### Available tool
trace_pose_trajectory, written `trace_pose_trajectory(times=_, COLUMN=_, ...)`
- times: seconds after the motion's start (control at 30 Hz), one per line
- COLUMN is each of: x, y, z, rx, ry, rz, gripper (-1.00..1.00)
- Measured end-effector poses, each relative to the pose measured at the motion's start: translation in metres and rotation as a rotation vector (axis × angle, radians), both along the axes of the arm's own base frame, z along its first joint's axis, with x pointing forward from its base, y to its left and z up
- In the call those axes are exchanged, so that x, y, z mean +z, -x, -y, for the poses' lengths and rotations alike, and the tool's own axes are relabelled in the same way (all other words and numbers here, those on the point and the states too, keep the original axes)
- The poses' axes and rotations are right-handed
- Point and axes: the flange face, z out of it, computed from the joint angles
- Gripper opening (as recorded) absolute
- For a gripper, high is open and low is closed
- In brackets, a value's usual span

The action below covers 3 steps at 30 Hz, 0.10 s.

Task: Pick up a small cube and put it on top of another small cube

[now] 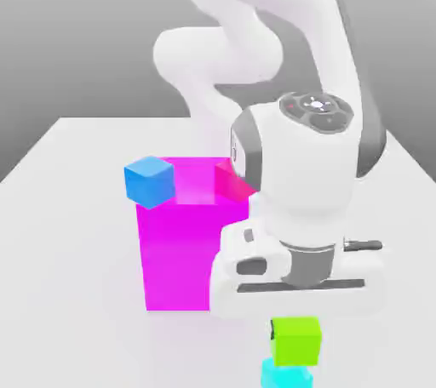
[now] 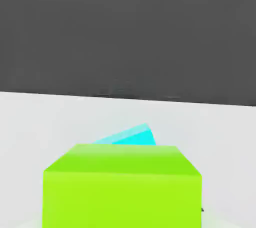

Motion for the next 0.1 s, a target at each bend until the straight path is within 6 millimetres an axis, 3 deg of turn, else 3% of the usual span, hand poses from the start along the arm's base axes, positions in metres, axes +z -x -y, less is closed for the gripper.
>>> trace_pose_trajectory(times=0.1, x=0.0000, y=0.0000, z=0.0000, rx=0.000, ry=0.000, rz=0.000, gripper=1.00)
